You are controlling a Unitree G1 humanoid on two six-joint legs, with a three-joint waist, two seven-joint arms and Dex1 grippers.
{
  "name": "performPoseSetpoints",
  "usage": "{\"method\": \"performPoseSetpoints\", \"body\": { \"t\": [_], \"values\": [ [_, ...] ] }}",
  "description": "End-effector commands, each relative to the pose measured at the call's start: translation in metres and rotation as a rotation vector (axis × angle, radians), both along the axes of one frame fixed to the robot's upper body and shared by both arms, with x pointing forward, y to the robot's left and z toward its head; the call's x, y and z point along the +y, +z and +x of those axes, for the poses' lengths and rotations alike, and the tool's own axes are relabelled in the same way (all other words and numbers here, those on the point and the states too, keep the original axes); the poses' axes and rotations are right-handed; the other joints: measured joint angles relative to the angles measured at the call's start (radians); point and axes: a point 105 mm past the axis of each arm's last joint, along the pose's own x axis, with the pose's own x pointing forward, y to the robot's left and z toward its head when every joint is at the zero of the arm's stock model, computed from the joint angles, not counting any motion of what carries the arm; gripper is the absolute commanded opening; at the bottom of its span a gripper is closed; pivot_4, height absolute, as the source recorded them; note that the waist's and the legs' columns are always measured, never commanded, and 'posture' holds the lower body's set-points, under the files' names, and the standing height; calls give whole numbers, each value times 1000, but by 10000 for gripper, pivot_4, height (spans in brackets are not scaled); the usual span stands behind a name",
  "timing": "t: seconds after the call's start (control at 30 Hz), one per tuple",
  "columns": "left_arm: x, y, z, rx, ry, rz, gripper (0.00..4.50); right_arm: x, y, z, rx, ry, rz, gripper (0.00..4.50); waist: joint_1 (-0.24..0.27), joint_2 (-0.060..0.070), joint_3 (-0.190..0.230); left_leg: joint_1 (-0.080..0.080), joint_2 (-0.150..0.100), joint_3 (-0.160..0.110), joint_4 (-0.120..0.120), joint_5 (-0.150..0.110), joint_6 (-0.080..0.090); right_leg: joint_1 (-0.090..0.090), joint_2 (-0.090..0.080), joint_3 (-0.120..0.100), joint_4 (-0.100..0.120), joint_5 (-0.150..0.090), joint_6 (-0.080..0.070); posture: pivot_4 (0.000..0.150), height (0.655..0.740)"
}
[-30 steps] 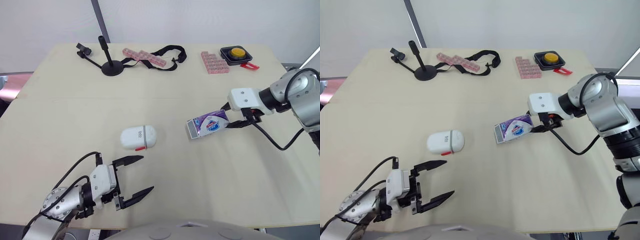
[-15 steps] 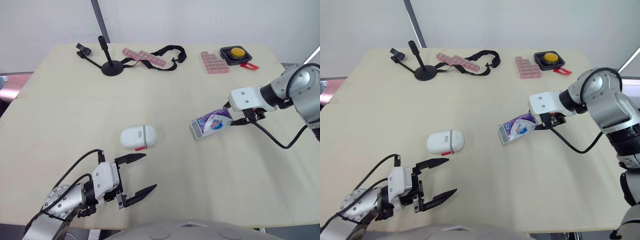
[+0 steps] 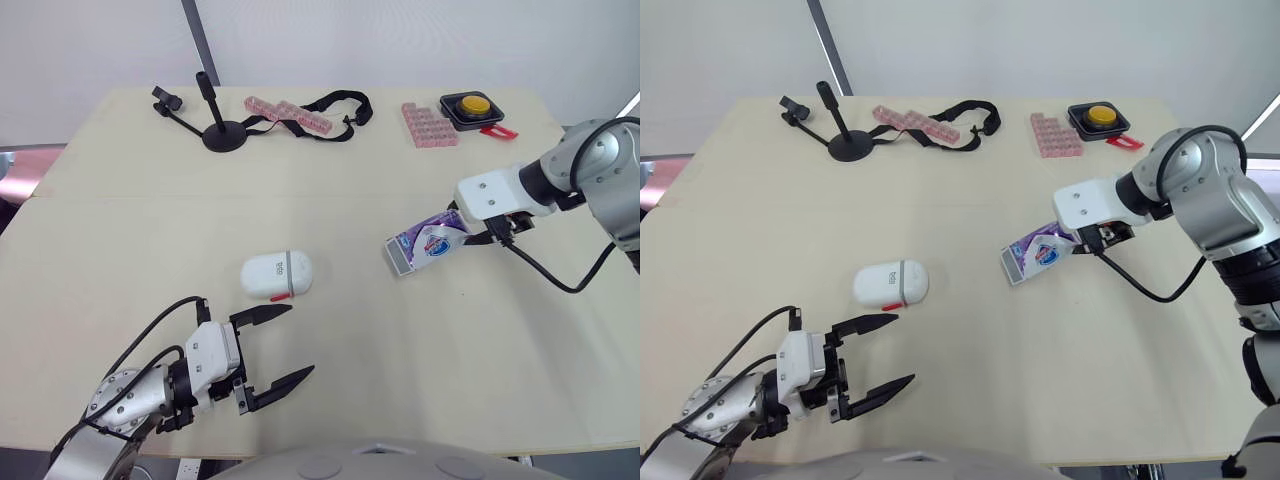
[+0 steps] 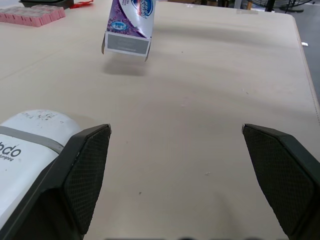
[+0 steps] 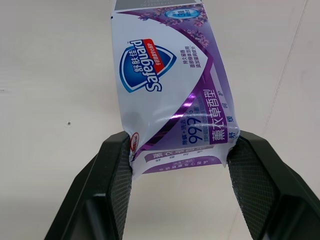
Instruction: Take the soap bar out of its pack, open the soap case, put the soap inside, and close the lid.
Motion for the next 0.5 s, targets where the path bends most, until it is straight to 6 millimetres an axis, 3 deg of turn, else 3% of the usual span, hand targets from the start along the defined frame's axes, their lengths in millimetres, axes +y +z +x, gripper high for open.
{"method": "performPoseSetpoints", "body": {
  "t": [0.03, 0.23, 0.5],
  "values": [
    [-3, 6, -3, -30, -20, 1, 45000, -3, 11, -6, 7, 13, -39, 27182, 0, 0, 0, 0, 0, 0, 0, 0, 0, 0, 0, 0, 0, 0, 0, 1500, 7143],
    [-1, 6, -2, -31, -16, 2, 45000, 3, 17, -6, 26, 6, 23, 27182, -1, 0, 0, 0, 0, 0, 0, 0, 0, -1, 0, 0, 1, 0, 0, 1500, 7143],
    [-4, 9, 2, -42, -18, 1, 45000, 3, 15, -1, 171, -127, 303, 27182, 4, 0, 0, -1, 0, 1, 2, 0, 0, -1, 0, 1, 2, 0, 0, 1500, 7143]
  ]
}}
